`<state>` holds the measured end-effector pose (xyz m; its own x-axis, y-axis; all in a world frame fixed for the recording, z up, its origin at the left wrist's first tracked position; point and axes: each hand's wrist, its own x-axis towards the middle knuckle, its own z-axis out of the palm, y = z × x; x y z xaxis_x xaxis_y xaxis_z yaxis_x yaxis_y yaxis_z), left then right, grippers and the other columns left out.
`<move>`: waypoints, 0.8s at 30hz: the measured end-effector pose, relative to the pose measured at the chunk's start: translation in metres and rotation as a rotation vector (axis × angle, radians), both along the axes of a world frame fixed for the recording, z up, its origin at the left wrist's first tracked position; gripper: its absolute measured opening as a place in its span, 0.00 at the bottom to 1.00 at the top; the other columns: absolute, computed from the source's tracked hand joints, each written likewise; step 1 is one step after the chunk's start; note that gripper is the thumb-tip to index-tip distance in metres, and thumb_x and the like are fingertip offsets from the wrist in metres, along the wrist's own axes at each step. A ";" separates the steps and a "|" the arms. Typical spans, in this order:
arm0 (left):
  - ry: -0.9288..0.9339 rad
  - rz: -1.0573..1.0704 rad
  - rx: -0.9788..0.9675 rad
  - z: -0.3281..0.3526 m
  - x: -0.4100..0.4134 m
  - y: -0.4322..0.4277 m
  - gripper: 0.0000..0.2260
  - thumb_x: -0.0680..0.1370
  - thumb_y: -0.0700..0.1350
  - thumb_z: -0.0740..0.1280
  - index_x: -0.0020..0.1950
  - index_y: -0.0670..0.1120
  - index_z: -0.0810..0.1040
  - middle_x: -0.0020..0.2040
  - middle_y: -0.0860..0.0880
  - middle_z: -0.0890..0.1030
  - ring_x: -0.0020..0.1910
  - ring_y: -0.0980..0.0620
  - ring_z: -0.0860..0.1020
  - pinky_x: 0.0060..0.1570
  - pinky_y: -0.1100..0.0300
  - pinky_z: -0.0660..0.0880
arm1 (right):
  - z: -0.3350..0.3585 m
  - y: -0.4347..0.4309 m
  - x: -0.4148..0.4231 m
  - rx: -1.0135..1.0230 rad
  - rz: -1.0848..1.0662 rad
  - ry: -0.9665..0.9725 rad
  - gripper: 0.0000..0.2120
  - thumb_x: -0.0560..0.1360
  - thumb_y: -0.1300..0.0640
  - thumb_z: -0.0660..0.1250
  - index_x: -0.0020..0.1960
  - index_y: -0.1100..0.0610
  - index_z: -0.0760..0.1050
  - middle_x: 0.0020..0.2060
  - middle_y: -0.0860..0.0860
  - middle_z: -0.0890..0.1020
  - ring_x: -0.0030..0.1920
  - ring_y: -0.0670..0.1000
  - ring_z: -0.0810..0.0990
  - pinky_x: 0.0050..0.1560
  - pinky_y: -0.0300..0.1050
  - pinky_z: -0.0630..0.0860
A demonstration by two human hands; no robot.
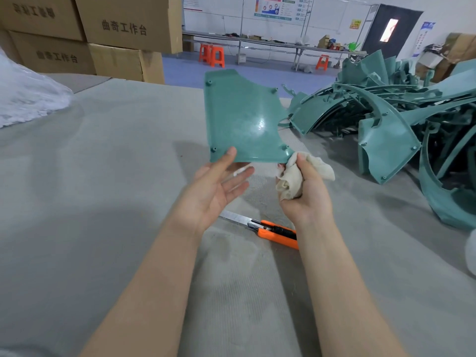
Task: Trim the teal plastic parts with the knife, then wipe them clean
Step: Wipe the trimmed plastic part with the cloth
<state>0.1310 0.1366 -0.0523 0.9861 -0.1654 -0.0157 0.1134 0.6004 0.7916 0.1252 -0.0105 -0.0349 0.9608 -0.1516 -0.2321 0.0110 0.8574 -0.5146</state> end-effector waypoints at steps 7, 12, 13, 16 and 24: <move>0.009 -0.004 -0.150 -0.001 -0.005 -0.025 0.20 0.71 0.50 0.70 0.61 0.45 0.77 0.58 0.45 0.82 0.54 0.51 0.82 0.59 0.54 0.77 | -0.003 0.014 -0.002 -0.125 0.103 -0.013 0.02 0.77 0.64 0.67 0.45 0.62 0.78 0.39 0.56 0.85 0.35 0.50 0.84 0.30 0.39 0.78; 0.032 0.030 -0.132 -0.002 -0.004 -0.024 0.19 0.75 0.50 0.67 0.64 0.44 0.76 0.60 0.44 0.81 0.52 0.49 0.81 0.61 0.53 0.74 | -0.003 0.013 -0.001 -0.246 0.059 -0.029 0.02 0.76 0.65 0.68 0.44 0.61 0.77 0.33 0.53 0.84 0.31 0.48 0.83 0.31 0.39 0.78; 0.030 0.042 -0.132 0.000 -0.004 -0.024 0.23 0.73 0.50 0.68 0.67 0.43 0.74 0.61 0.43 0.80 0.53 0.49 0.81 0.59 0.55 0.76 | -0.002 0.012 -0.002 -0.275 0.047 -0.039 0.02 0.76 0.64 0.68 0.44 0.60 0.77 0.32 0.52 0.84 0.31 0.48 0.83 0.31 0.40 0.78; 0.007 0.080 -0.119 0.002 -0.006 -0.025 0.29 0.71 0.50 0.69 0.70 0.42 0.71 0.61 0.43 0.80 0.54 0.49 0.81 0.50 0.60 0.79 | 0.000 0.010 -0.002 -0.348 0.043 -0.073 0.02 0.77 0.63 0.68 0.45 0.60 0.77 0.32 0.51 0.84 0.31 0.48 0.82 0.32 0.40 0.78; -0.117 0.186 0.048 0.004 -0.006 -0.023 0.19 0.79 0.46 0.65 0.69 0.43 0.72 0.61 0.45 0.81 0.54 0.50 0.82 0.52 0.59 0.78 | -0.003 0.003 -0.003 -0.518 0.012 -0.029 0.04 0.78 0.59 0.67 0.46 0.59 0.77 0.33 0.53 0.80 0.33 0.50 0.78 0.37 0.45 0.76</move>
<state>0.1249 0.1136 -0.0488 0.9951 0.0173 0.0971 -0.0899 0.5634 0.8213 0.1224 -0.0076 -0.0377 0.9681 -0.2285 -0.1029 0.0232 0.4908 -0.8710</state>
